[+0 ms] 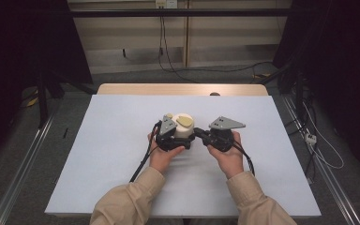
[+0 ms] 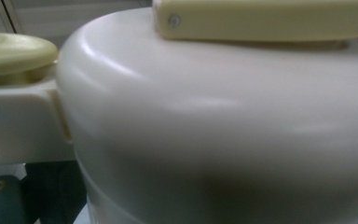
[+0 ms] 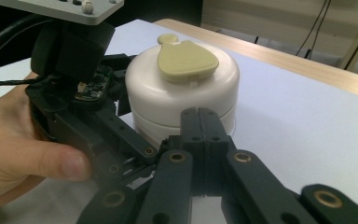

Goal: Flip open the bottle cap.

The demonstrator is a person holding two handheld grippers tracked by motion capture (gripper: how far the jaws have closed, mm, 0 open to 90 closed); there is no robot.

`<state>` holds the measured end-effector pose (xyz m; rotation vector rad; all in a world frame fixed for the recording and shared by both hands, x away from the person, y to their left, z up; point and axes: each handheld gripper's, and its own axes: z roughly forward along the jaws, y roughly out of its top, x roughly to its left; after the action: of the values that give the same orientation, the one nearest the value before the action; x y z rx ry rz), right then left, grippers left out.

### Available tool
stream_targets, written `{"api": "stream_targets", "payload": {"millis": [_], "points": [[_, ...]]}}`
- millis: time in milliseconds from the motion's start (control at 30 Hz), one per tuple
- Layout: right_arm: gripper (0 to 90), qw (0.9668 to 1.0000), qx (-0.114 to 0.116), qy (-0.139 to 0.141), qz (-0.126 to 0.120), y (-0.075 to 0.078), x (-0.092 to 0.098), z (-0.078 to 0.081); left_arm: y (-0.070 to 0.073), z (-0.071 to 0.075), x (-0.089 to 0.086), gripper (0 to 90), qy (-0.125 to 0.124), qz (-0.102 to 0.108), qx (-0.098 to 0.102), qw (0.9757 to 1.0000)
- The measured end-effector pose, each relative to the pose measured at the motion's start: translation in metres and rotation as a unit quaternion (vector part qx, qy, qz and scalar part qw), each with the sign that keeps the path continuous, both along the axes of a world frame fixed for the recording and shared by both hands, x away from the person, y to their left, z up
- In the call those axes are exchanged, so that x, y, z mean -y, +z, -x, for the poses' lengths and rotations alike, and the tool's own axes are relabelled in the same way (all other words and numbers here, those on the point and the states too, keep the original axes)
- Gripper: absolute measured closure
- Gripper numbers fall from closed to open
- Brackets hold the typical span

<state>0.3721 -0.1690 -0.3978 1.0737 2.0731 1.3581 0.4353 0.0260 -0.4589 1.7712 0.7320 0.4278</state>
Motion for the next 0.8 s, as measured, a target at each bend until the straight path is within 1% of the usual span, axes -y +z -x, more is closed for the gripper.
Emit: {"api": "stream_targets", "payload": {"millis": [267,333,467,700,800], "points": [[90.0,1.0,0.001,0.004,0.001,0.0055,-0.005,-0.0043,0.0001,0.0,-0.0001,5.0,0.0,-0.002,0.001,1.0],[90.0,1.0,0.003,0.005,0.004,0.0066,-0.0058,-0.0054,0.0001,0.0,-0.0002,5.0,0.0,-0.002,0.001,1.0],[90.0,1.0,0.001,0.003,0.005,0.0067,-0.0068,-0.007,0.0001,0.0,-0.0001,5.0,0.0,-0.002,0.001,1.0],[90.0,1.0,0.0,0.0,-0.002,0.0073,-0.0057,-0.0087,0.0001,0.0001,0.0,5.0,0.0,-0.003,0.001,1.0],[90.0,1.0,0.001,0.003,-0.001,0.0091,-0.0059,-0.0095,0.0,0.0003,0.0002,5.0,0.0,-0.002,0.0,1.0]]}}
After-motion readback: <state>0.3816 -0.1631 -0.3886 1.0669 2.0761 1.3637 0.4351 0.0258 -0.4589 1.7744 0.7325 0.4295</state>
